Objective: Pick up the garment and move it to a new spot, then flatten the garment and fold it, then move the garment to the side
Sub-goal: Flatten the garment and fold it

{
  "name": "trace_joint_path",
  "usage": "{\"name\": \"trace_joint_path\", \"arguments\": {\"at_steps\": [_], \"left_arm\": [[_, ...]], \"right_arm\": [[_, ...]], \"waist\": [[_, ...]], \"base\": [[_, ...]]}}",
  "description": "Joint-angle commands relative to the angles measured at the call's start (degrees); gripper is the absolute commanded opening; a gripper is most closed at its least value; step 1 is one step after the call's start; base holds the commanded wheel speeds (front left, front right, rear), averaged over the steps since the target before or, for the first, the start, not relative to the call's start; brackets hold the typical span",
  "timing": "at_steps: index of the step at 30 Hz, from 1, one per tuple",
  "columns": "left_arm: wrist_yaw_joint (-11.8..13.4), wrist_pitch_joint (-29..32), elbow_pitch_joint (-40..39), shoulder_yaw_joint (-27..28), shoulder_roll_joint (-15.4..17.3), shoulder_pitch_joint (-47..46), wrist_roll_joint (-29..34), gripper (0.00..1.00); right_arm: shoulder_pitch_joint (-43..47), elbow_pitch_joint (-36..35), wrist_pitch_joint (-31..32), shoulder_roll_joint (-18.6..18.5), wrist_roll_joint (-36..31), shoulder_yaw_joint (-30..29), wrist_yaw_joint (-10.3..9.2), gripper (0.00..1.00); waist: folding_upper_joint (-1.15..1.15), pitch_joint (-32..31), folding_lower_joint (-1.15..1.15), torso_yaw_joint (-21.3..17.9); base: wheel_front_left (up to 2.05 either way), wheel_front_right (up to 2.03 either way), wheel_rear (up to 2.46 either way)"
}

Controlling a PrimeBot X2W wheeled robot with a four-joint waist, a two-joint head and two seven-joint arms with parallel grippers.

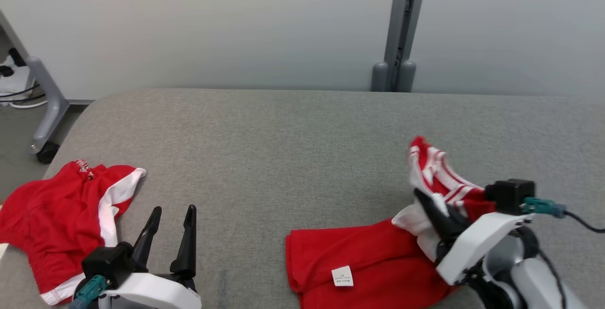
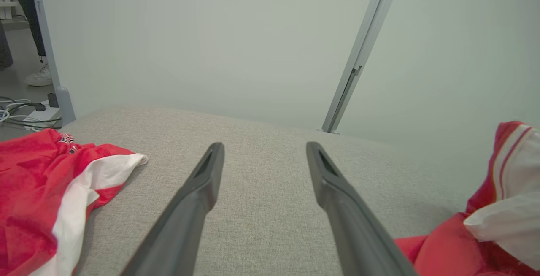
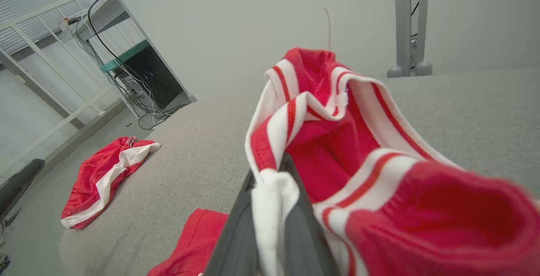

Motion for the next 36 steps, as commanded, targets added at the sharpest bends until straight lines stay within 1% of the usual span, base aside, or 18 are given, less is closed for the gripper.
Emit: {"name": "trace_joint_path", "arguments": {"at_steps": [1, 6, 12, 17, 23, 24, 25, 26, 27, 31, 36], "left_arm": [[-0.4, -0.2, 0.1, 0.3, -0.3, 0.4, 0.6, 1.0], [-1.6, -0.2, 1.1, 0.9, -1.2, 0.2, 1.7, 1.0], [-2.5, -0.2, 2.1, 1.5, -1.4, 0.1, 2.5, 1.0], [-2.8, -0.2, 2.3, 1.9, -1.7, 0.3, 2.9, 1.0], [-3.1, -0.2, 2.6, 2.3, -1.9, 0.2, 3.4, 1.0], [-3.1, -0.2, 2.7, 2.3, -1.9, 0.2, 3.4, 1.0], [-3.1, -0.2, 2.7, 2.3, -1.9, 0.2, 3.4, 1.0], [-3.2, -0.2, 2.7, 2.3, -2.0, 0.2, 3.4, 1.0], [-3.3, -0.2, 2.8, 2.3, -1.9, 0.2, 3.4, 1.0], [-3.3, -0.2, 3.0, 2.5, -2.0, 0.2, 3.4, 1.0], [-3.1, -0.2, 3.0, 2.8, -2.2, 0.3, 3.6, 1.0]], "right_arm": [[0.4, 0.2, 0.7, 0.8, -0.1, 0.3, 0.01, 0.0], [0.8, 3.7, 3.9, 5.5, -2.3, 1.4, 0.02, 0.0], [1.7, 5.9, 4.8, 8.8, -4.0, 2.7, 0.02, 0.0], [1.6, 7.4, 5.1, 10.0, -4.9, 5.2, 0.02, 0.0], [0.9, 9.5, 5.3, 10.7, -4.8, 7.3, 0.02, 0.0], [0.8, 9.8, 5.2, 10.7, -4.8, 7.6, 0.01, 0.35], [0.8, 9.8, 5.2, 10.7, -4.8, 7.6, 0.01, 0.35], [0.7, 10.0, 5.1, 10.8, -4.6, 7.9, 0.02, 0.97], [0.6, 10.2, 5.0, 10.8, -4.4, 8.0, 0.01, 1.0], [0.1, 7.7, 3.0, 10.8, -1.7, 9.0, 0.01, 1.0], [-0.2, 2.2, 1.8, 10.8, 1.4, 9.5, 0.01, 1.0]], "waist": [[0.0, -0.1, 0.0, 1.0], [0.0, -0.2, 0.0, 4.6], [0.0, -0.2, 0.0, 8.1], [0.0, -0.1, 0.0, 8.9], [0.0, 0.0, 0.0, 8.3], [0.0, 0.1, 0.0, 8.1], [0.0, 0.1, 0.0, 8.1], [0.0, 0.1, 0.0, 7.9], [0.0, 0.1, 0.0, 7.6], [0.0, 0.1, 0.0, 6.1], [0.0, -0.2, 0.0, 3.8]], "base": [[0.0, 0.0, 0.0], [0.0, 0.0, 0.0], [0.0, 0.0, 0.0], [0.0, 0.0, 0.0], [0.0, 0.0, 0.0], [0.0, 0.0, 0.0], [0.0, 0.0, 0.0], [0.0, 0.0, 0.0], [0.0, 0.0, 0.0], [0.0, 0.0, 0.0], [0.0, 0.0, 0.0]]}}
